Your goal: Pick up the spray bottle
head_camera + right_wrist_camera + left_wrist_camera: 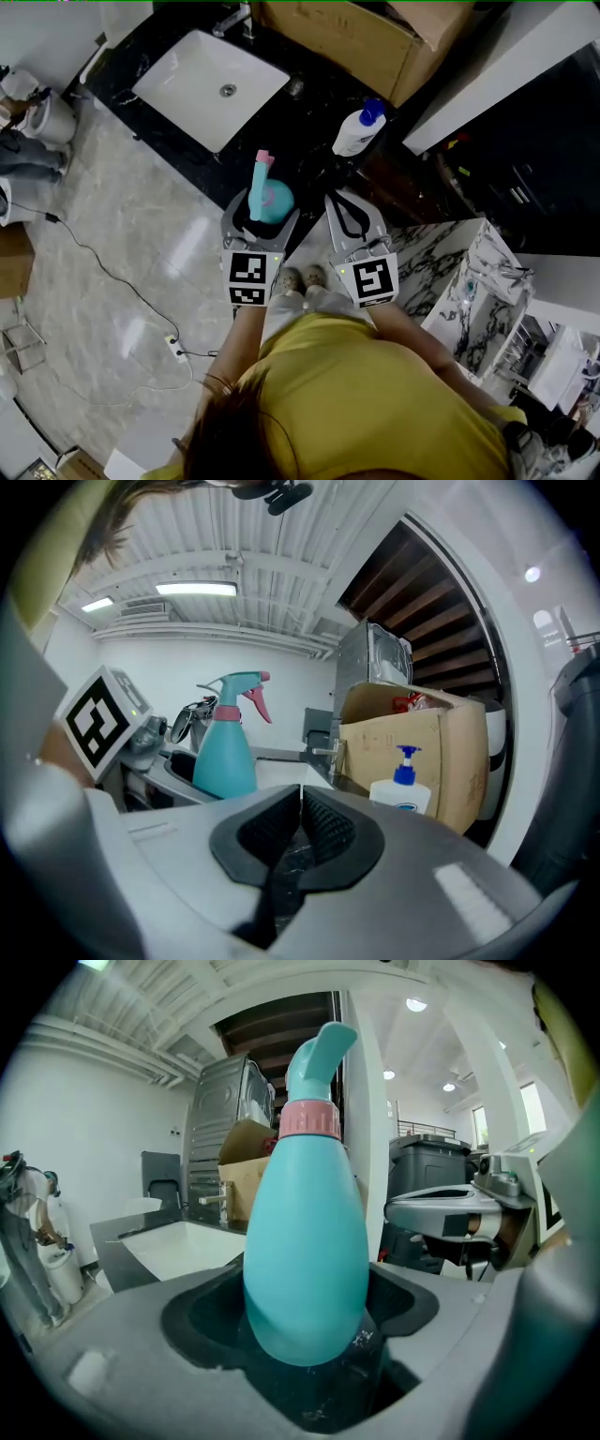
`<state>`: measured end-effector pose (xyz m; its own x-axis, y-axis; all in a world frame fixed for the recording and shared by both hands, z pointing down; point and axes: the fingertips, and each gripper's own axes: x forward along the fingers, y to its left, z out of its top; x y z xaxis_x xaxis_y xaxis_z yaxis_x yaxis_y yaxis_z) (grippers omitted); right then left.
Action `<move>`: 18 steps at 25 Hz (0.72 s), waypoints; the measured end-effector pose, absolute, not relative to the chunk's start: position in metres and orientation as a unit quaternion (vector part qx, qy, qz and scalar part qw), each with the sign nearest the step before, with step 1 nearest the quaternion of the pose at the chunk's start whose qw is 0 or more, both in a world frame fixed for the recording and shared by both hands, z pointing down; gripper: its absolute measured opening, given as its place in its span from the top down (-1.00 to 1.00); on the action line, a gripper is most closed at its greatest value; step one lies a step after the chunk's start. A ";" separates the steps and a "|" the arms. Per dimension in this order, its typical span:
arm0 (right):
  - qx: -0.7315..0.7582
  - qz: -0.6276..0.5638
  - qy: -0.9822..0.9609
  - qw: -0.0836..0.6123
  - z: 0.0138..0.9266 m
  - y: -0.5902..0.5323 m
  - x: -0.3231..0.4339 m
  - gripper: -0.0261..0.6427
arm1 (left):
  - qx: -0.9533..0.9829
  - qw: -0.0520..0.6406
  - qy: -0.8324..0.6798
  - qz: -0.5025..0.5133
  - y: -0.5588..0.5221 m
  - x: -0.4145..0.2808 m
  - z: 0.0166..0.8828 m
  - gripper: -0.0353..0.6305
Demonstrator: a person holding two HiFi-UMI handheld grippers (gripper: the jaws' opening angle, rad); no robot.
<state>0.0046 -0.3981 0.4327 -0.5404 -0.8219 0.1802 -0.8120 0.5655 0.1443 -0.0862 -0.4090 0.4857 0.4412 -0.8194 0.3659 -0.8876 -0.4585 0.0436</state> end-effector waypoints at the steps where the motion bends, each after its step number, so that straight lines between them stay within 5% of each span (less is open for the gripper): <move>1: 0.466 -0.023 -0.877 0.110 0.428 -0.397 0.005 0.90 | 0.841 0.115 -0.508 0.145 -0.407 -0.088 0.478 -0.29; 18: 0.507 -0.056 -0.858 0.062 0.344 -0.391 0.026 0.90 | 0.837 0.078 -0.536 0.074 -0.393 -0.116 0.366 -0.29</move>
<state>0.0257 -0.3913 0.3444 -0.4782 -0.8768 0.0497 -0.8631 0.4797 0.1582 -0.1163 -0.3933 0.3661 0.4142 -0.8864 0.2068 -0.9093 -0.4131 0.0507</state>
